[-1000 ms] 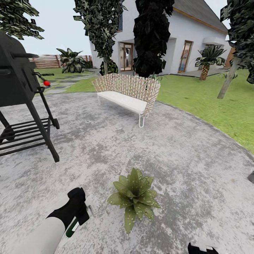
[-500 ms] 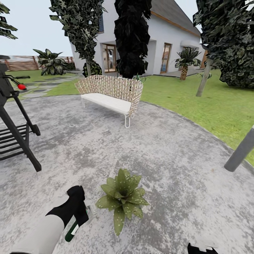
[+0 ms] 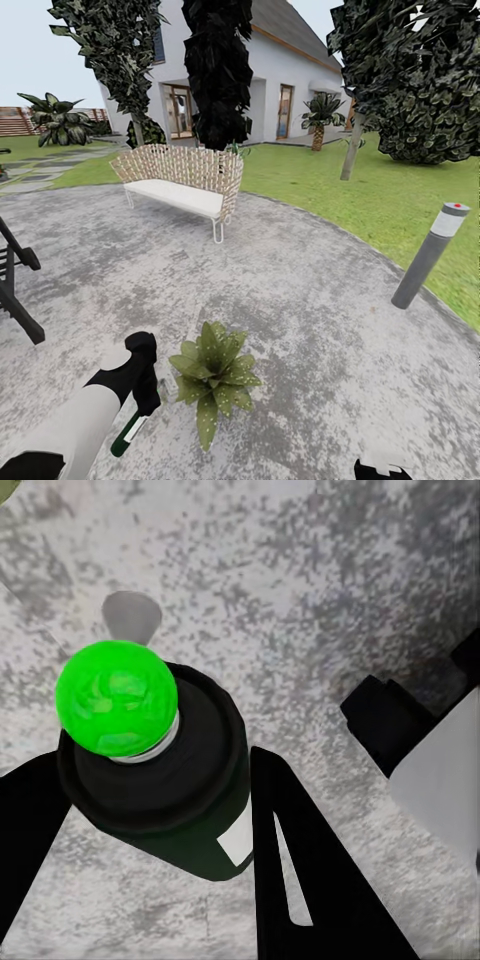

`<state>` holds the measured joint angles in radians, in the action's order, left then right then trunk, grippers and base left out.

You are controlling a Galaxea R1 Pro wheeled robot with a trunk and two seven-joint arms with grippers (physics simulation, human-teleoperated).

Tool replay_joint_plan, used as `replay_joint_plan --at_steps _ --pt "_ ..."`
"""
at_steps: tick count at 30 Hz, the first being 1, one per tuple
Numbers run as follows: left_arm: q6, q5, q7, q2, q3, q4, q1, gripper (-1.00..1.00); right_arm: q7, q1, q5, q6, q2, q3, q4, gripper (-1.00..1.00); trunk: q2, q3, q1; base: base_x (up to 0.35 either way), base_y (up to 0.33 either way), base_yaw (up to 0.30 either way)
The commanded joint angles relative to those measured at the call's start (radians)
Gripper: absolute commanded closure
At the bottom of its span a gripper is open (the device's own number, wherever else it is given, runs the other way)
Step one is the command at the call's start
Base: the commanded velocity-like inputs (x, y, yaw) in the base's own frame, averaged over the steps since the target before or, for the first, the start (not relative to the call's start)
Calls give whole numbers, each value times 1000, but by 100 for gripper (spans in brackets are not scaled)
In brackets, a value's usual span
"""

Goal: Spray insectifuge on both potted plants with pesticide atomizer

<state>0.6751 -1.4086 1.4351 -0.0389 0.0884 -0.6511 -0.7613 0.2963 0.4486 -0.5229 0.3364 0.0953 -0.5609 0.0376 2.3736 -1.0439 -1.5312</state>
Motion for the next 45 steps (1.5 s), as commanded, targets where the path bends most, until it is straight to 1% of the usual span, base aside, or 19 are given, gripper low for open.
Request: replay_joint_plan --at_steps 1,9,13,19,23,26,31,34,35,36,37,38,39,41,43,45 --pt "11 -3 3 -1 5 -1 1 100 2 1 -13 4 1 -8 -4 -100 0 -1 0 -68 53 -24" --pt "17 -3 -12 1 5 -1 2 100 0 1 -15 3 4 -8 -4 -100 0 -1 0 -207 219 -3" --pt "21 -4 -50 5 5 -2 2 100 1 1 -12 3 4 -8 -1 -100 0 -1 0 -232 247 -21" --pt "22 -14 -60 8 4 -2 2 100 3 1 -11 3 4 -8 -1 -100 0 1 0 -169 277 -227" --pt "23 -15 -60 8 2 -3 1 100 3 1 -11 3 4 -9 -1 -100 0 3 0 134 300 -266" --pt "23 -15 -59 4 2 -4 -6 100 3 1 -11 3 4 -10 0 -100 0 4 0 229 257 -268" --pt "22 -16 -53 3 2 -4 -11 100 3 1 -11 3 4 -10 1 -100 0 6 0 281 209 -268" --pt "18 -19 -18 0 2 -4 -17 100 3 1 -11 3 4 -10 1 -100 0 7 0 270 199 -269" --pt "16 -30 10 0 3 -10 -27 100 3 1 -11 3 4 -10 1 -100 0 7 0 193 220 -269" --pt "13 -64 57 0 3 -28 -46 100 3 1 -11 3 4 -10 1 -100 0 7 0 215 226 -270" --pt "12 -109 118 1 3 -44 -60 100 3 1 -11 3 4 -10 1 -100 0 8 0 227 213 -270" --pt "11 -133 136 2 4 -52 -64 100 3 1 -11 3 4 -10 1 -100 0 8 0 210 169 -271" --pt "10 -160 136 4 4 -61 -66 100 3 1 -11 3 4 -10 1 -100 0 8 0 160 112 -271" --pt "8 -233 136 6 4 -82 -68 100 3 1 -11 3 4 -10 1 -100 0 8 0 58 40 -272" --pt "8 -252 136 3 4 -86 -68 100 3 1 -11 3 4 -10 1 -100 0 8 0 13 9 -272" --pt "7 -257 136 5 5 -86 -65 100 4 1 -11 3 4 -10 1 -100 0 8 0 4 3 -273"
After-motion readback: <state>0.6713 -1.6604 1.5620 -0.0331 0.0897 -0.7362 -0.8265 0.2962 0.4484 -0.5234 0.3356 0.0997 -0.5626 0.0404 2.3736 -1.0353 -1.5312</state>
